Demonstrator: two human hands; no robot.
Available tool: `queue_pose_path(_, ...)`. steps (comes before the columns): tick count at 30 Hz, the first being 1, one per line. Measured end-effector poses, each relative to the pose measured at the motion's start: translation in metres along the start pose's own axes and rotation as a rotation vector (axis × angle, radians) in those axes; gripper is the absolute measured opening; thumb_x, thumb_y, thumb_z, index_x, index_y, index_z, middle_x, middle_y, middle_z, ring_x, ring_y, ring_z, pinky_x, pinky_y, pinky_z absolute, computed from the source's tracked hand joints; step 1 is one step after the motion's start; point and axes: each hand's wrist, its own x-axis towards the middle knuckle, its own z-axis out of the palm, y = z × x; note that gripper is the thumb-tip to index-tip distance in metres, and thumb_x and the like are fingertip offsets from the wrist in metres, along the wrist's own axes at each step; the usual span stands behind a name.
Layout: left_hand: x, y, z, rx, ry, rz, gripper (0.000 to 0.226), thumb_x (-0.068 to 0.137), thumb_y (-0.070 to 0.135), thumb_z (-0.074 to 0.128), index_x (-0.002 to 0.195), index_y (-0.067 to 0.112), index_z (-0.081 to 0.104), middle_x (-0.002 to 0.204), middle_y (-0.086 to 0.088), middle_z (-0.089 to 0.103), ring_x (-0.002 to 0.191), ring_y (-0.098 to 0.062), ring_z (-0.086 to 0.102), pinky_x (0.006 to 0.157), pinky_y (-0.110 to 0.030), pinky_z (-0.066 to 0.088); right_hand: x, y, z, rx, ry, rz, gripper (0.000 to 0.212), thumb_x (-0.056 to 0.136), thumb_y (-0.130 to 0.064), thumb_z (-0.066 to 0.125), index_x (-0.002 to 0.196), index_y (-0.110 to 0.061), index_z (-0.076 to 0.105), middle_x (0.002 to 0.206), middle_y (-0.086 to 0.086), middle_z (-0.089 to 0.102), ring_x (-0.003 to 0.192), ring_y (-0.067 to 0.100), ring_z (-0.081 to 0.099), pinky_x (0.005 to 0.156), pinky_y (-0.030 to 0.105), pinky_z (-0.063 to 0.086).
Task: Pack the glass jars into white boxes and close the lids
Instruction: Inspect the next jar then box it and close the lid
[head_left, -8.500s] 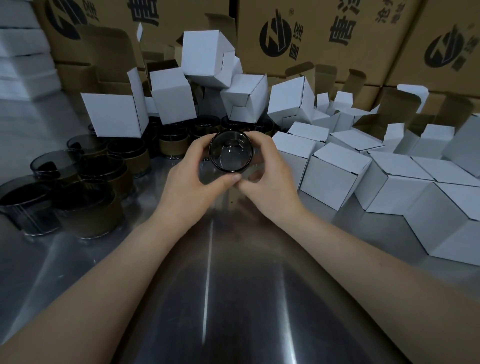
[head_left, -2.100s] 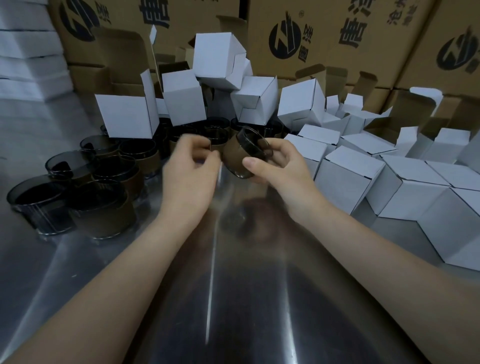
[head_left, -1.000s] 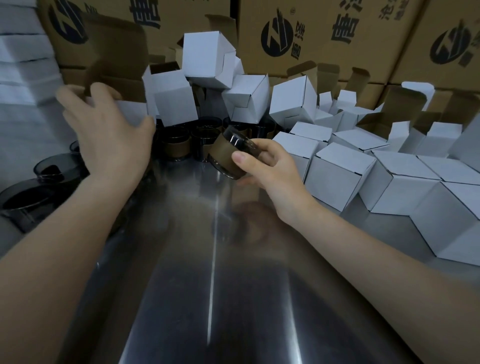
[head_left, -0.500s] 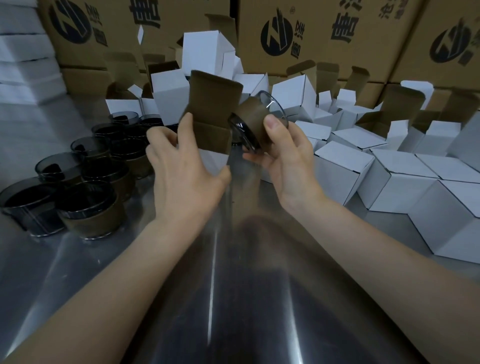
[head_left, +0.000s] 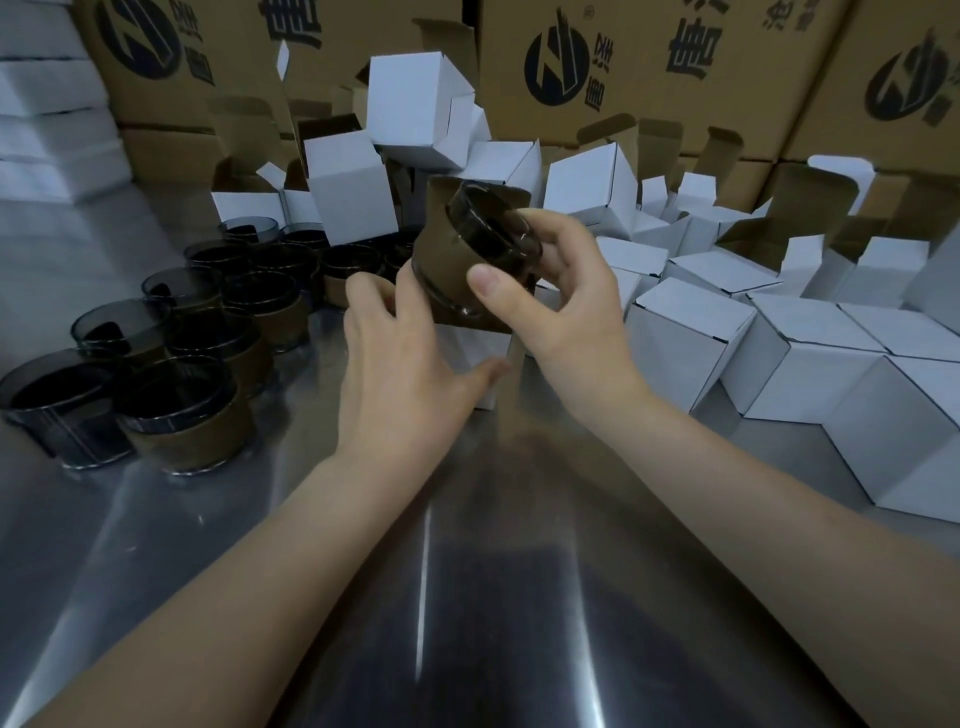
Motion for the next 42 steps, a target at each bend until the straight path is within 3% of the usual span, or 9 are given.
queue_pose_path(3, 0.002, -0.003, -0.002, -0.083, -0.003, 0.001, 0.087, 0.065, 0.045, 0.085, 0.135, 0.018, 0.039, 0.119, -0.007, 0.038, 0.107, -0.021, 0.046, 0.086, -0.037, 0.051, 0.001, 0.0, -0.002, -0.023, -0.016, -0.019, 0.042, 0.082, -0.029, 0.072, 0.118, -0.021, 0.053, 0.111, -0.012, 0.064, 0.109, 0.005, 0.062, 0.093, 0.026, 0.052)
queue_pose_path(7, 0.006, -0.009, -0.003, -0.233, -0.041, -0.004, 0.089, 0.065, 0.054, 0.08, 0.137, 0.029, 0.034, 0.124, 0.002, 0.036, 0.108, -0.005, 0.041, 0.087, -0.017, 0.042, 0.003, 0.001, -0.005, -0.029, -0.02, -0.029, 0.041, 0.083, -0.03, 0.071, 0.118, -0.02, 0.053, 0.11, -0.01, 0.065, 0.106, 0.007, 0.063, 0.09, 0.026, 0.053)
queue_pose_path(12, 0.008, -0.021, -0.004, -0.556, -0.299, -0.074, 0.104, 0.064, 0.043, 0.08, 0.147, 0.035, 0.018, 0.147, 0.004, 0.029, 0.135, -0.008, 0.034, 0.112, -0.03, 0.036, 0.006, -0.001, -0.009, 0.006, 0.0, -0.031, 0.047, 0.08, -0.04, 0.067, 0.118, -0.017, 0.054, 0.105, -0.011, 0.064, 0.1, 0.007, 0.064, 0.083, 0.026, 0.055)
queue_pose_path(15, 0.011, -0.026, -0.007, -0.709, -0.384, -0.04, 0.094, 0.071, 0.031, 0.078, 0.147, 0.034, 0.023, 0.14, 0.01, 0.045, 0.126, 0.001, 0.047, 0.101, -0.017, 0.043, 0.007, 0.001, -0.01, 0.002, 0.007, -0.031, 0.045, 0.08, -0.038, 0.067, 0.117, -0.017, 0.055, 0.102, -0.015, 0.063, 0.098, 0.002, 0.063, 0.08, 0.02, 0.053)
queue_pose_path(25, 0.016, -0.036, -0.004, -0.617, -0.264, -0.038, 0.089, 0.061, 0.037, 0.086, 0.129, 0.037, 0.028, 0.127, 0.006, 0.054, 0.115, -0.012, 0.059, 0.102, -0.044, 0.048, 0.02, 0.002, -0.021, -0.3, -0.187, 0.044, 0.058, 0.078, -0.032, 0.073, 0.124, -0.033, 0.037, 0.106, -0.024, 0.058, 0.099, -0.007, 0.06, 0.078, 0.005, 0.046)
queue_pose_path(32, 0.016, -0.036, -0.002, -0.594, -0.228, -0.016, 0.094, 0.056, 0.048, 0.086, 0.128, 0.032, 0.028, 0.121, 0.017, 0.058, 0.115, -0.009, 0.06, 0.103, -0.046, 0.047, 0.03, -0.01, -0.022, -0.609, -0.234, 0.029, 0.063, 0.071, -0.046, 0.075, 0.124, -0.025, 0.05, 0.116, -0.008, 0.046, 0.101, 0.005, 0.05, 0.08, 0.014, 0.045)
queue_pose_path(36, 0.013, -0.034, 0.0, -0.551, -0.195, 0.012, 0.09, 0.055, 0.05, 0.085, 0.123, 0.035, 0.027, 0.104, 0.044, 0.053, 0.107, 0.006, 0.058, 0.096, -0.022, 0.048, 0.029, -0.013, -0.018, -0.739, -0.256, 0.061, 0.056, 0.067, -0.052, 0.078, 0.111, -0.028, 0.053, 0.107, -0.01, 0.048, 0.087, 0.002, 0.05, 0.069, 0.012, 0.042)
queue_pose_path(38, 0.012, -0.033, 0.0, -0.543, -0.173, 0.02, 0.089, 0.054, 0.049, 0.086, 0.12, 0.036, 0.028, 0.102, 0.046, 0.052, 0.104, 0.011, 0.057, 0.087, -0.008, 0.045, 0.029, -0.012, -0.016, -0.778, -0.263, 0.082, 0.054, 0.066, -0.05, 0.08, 0.107, -0.026, 0.055, 0.106, -0.008, 0.048, 0.085, 0.002, 0.048, 0.065, 0.01, 0.037)
queue_pose_path(42, 0.011, -0.031, 0.001, -0.521, -0.132, 0.055, 0.088, 0.055, 0.044, 0.089, 0.119, 0.036, 0.027, 0.104, 0.036, 0.055, 0.104, 0.012, 0.056, 0.084, -0.004, 0.042, 0.028, -0.013, -0.013, -0.805, -0.265, 0.131, 0.055, 0.064, -0.049, 0.083, 0.103, -0.022, 0.056, 0.109, -0.004, 0.038, 0.095, 0.009, 0.042, 0.064, 0.011, 0.033)
